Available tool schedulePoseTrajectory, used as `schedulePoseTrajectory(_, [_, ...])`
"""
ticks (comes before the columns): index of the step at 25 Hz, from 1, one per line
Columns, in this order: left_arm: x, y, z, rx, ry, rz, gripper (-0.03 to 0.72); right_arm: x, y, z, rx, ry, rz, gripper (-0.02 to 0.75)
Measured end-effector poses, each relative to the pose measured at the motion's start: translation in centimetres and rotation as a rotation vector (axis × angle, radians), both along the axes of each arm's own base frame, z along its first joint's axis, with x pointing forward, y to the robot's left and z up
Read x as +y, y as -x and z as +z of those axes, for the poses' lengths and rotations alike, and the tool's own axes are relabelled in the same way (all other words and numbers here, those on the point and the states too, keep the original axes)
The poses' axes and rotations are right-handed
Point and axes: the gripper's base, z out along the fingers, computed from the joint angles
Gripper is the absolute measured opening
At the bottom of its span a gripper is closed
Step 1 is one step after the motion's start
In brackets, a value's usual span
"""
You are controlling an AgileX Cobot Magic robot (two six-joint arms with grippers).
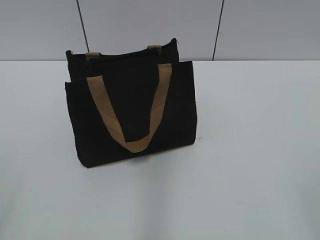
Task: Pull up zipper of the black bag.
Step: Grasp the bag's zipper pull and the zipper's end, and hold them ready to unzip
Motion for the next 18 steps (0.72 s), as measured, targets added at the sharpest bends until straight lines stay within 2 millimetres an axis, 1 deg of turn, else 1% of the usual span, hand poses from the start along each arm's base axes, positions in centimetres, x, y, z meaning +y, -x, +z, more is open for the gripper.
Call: schedulePoseTrajectory(18, [0.00, 0.00, 0.00, 0.000, 0.000, 0.000, 0.340, 0.00, 0.00, 0.00, 0.000, 0.000, 0.000, 0.544])
